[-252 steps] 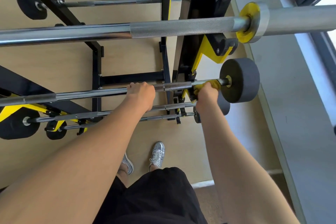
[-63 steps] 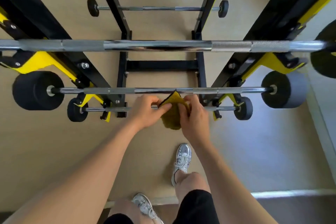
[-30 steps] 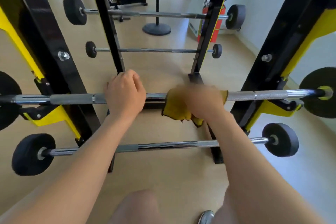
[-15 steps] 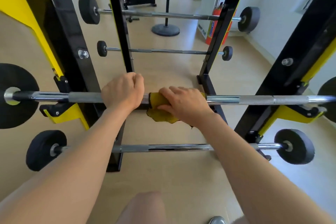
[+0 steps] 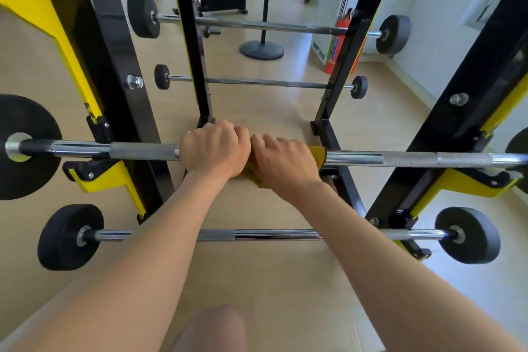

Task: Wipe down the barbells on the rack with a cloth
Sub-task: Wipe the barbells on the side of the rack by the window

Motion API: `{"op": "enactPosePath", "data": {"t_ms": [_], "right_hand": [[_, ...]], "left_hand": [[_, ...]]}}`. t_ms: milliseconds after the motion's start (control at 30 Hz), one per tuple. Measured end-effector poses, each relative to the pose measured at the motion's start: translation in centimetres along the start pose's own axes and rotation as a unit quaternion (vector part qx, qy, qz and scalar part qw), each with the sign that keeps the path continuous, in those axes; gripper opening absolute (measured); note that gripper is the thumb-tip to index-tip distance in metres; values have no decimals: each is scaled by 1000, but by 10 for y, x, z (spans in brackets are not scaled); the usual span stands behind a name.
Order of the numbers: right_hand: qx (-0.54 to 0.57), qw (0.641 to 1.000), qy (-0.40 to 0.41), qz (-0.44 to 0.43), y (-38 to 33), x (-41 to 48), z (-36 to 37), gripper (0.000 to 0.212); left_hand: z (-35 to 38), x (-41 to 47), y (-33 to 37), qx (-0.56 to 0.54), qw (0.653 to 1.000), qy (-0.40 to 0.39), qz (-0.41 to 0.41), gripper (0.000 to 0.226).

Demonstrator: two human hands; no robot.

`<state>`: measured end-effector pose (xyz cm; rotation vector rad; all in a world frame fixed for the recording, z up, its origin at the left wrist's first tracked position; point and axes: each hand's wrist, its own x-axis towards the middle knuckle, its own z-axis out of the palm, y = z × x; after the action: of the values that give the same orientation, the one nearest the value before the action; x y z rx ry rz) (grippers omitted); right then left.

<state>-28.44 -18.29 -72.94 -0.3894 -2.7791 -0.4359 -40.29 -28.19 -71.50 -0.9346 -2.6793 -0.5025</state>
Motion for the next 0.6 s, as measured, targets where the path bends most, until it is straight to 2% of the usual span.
{"op": "enactPosePath", "data": {"t_ms": [200,367,467,600], "right_hand": [[61,997,-25,-47,33,-9,-13,30],[70,994,-74,26,115,-64,-21,27],[59,992,-65,90,150,-94,-22,29],[7,984,-60,168,149,-103,-16,33]], "left_hand": [[6,-6,-3,9,999,44,19,57],[7,-17,19,56,995,79,-25,55],[14,-31,48,22,997,55,48,59],[21,-35,75,-14,987,16,159,53]]}}
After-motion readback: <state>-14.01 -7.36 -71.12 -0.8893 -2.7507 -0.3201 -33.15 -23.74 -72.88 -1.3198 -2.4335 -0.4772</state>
